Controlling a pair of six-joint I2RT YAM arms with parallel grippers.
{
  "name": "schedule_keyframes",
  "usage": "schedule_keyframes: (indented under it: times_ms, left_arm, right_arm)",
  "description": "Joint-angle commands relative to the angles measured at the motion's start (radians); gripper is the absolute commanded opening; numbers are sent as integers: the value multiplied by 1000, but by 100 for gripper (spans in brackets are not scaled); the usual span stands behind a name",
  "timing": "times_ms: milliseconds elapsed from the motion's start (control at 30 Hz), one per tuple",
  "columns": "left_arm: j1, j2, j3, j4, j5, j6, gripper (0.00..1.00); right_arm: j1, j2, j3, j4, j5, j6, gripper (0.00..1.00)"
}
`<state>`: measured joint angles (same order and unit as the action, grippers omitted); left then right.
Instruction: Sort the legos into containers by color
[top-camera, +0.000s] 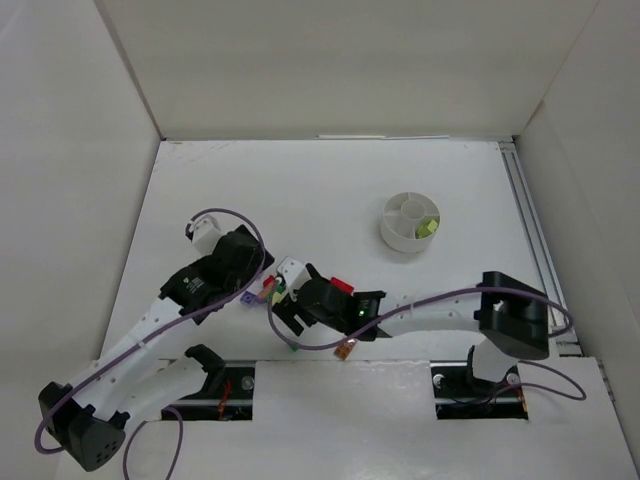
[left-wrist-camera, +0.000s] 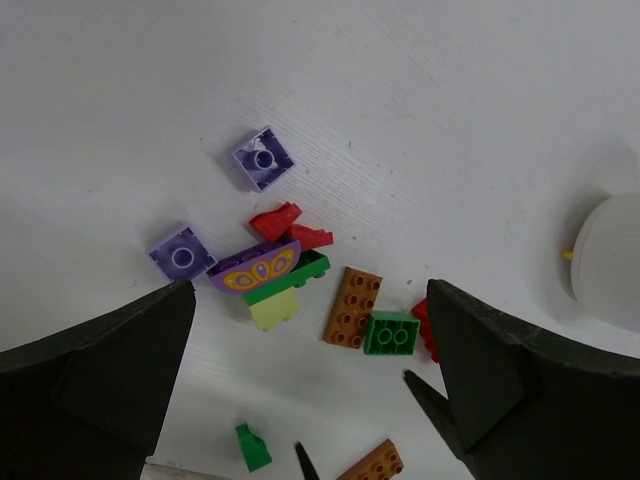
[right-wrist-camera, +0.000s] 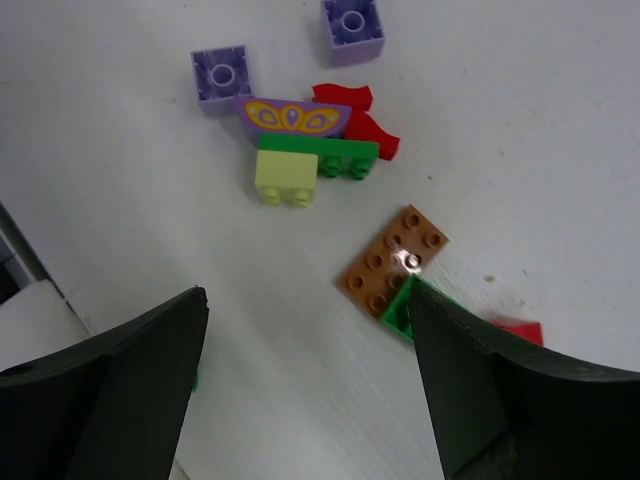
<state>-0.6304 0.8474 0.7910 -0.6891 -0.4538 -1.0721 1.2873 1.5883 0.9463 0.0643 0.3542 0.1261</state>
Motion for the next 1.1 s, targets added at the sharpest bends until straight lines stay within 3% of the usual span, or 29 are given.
schedule_keyframes:
  times_ms: [0, 167, 467, 633, 967, 1067]
  left_arm:
    - [6, -45, -6, 33, 29, 38, 100]
    - [6, -80, -15, 23, 47, 47, 100]
    - [6, -90, -15, 23, 69, 67, 100]
    - [6, -90, -15, 23, 69, 67, 100]
    - [6, -90, -24, 23, 69, 77, 100]
    - [6, -90, -24, 32, 69, 77, 100]
  right_arm:
    - [12, 105, 83, 178, 12, 36, 85]
    - [12, 209, 108, 242, 34, 95, 85]
    - [12, 350, 180, 264, 74, 132, 75]
    - [12, 374, 203, 264, 83, 152, 66]
    - [12, 434, 233, 273, 92, 150, 63]
    - [12, 434, 233, 273, 103, 150, 57]
